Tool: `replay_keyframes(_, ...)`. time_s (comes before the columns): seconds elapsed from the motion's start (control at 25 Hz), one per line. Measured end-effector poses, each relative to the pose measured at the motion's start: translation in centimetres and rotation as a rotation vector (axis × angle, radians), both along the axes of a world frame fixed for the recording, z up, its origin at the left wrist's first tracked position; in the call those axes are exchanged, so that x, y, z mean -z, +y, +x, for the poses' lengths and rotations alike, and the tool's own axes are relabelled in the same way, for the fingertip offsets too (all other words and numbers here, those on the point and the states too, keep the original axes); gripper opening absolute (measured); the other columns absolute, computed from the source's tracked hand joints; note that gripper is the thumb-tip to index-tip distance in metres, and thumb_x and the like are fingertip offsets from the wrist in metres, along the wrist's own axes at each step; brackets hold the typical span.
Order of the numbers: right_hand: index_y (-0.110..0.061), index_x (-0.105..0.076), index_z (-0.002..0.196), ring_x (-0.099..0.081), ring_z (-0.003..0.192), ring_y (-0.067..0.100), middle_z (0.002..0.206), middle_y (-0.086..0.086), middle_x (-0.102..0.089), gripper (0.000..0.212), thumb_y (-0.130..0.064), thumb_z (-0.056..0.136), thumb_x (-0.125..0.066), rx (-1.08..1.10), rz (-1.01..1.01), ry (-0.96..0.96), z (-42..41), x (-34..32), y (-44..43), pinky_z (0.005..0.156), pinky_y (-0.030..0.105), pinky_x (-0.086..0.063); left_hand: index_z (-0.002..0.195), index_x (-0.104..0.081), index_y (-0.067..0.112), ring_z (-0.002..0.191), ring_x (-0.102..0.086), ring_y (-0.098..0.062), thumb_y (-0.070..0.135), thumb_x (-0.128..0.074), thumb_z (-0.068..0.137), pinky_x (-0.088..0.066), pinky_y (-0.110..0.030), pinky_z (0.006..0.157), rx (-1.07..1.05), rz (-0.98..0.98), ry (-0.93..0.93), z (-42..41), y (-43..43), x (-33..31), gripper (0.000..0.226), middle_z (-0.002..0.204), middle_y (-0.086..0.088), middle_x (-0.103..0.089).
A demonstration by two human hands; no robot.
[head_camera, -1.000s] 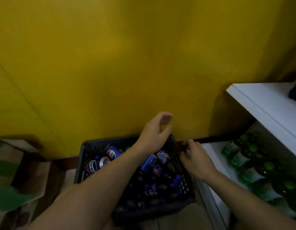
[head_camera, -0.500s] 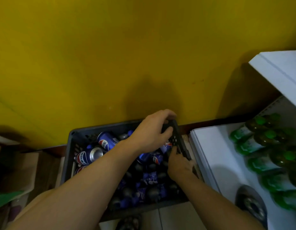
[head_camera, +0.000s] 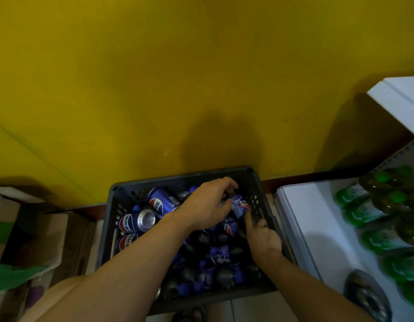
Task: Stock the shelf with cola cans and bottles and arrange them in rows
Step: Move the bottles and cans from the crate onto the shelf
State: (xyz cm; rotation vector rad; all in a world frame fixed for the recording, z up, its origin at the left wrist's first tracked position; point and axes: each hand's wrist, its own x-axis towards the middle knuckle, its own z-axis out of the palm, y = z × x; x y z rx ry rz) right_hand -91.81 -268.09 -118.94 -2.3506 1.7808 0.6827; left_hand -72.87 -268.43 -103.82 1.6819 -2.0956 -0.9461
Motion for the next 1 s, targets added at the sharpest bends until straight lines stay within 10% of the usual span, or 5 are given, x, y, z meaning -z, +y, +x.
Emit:
replay_keyframes(0.2,-0.007,-0.018,0.156,-0.065,0.103,0.032,0.142,0.020,-0.044,0.072,-0.034,0.099,-0.053,-0.167,-0.065,-0.094,1.5,-4.7,-0.1,0.075,0.037,-0.055,0.143,-0.047,0.023,0.124,-0.054,-0.015,0.015,-0.053,0.104,-0.049,-0.035,0.101,-0.030,-0.007,0.027,0.3,-0.3,-1.1,0.040,0.141,0.003,-0.055)
replay_keyframes(0.32,-0.016,-0.058,0.113,-0.065,0.091,0.035,0.107,0.015,-0.065,0.026,-0.036,0.102,-0.047,-0.126,-0.166,-0.286,1.4,-11.7,-5.7,0.067,0.039,-0.051,0.146,-0.045,0.023,0.131,-0.052,-0.017,0.011,-0.060,0.099,-0.048,-0.038,0.106,-0.032,-0.035,-0.006,0.5,-0.4,-1.9,0.050,0.144,0.002,-0.054)
replay_keyframes(0.48,-0.015,-0.048,0.067,-0.048,0.059,0.025,0.059,0.003,-0.048,0.039,-0.033,0.101,-0.047,0.050,-0.245,-0.828,0.0,-20.2,-9.1,0.056,0.037,-0.028,0.154,-0.032,0.025,0.139,-0.044,-0.014,0.040,-0.084,0.080,-0.042,-0.038,0.112,-0.002,0.104,0.053,0.0,-0.8,-2.3,0.092,0.154,0.006,-0.043)
replay_keyframes(0.76,-0.020,-0.058,0.103,-0.051,0.046,0.013,0.056,-0.006,-0.052,0.032,-0.045,0.106,-0.038,0.454,-0.011,-1.728,1.1,-21.1,-8.6,0.045,0.027,-0.046,0.103,-0.063,0.026,0.083,-0.071,-0.010,0.045,-0.088,0.065,-0.059,-0.046,0.079,-0.364,-0.053,0.404,-1.2,-1.9,-2.1,0.050,0.093,0.008,-0.074)
replay_keyframes(1.0,-0.017,-0.055,0.122,-0.060,0.080,0.019,0.091,0.005,-0.063,0.026,-0.017,0.097,-0.059,0.515,0.107,-1.027,1.6,-5.9,-4.7,0.067,0.033,-0.049,0.096,-0.058,0.023,0.077,-0.066,-0.017,0.040,-0.086,0.075,-0.052,-0.035,0.065,-0.437,0.016,0.372,-1.4,-3.0,-1.3,0.039,0.086,0.003,-0.066)
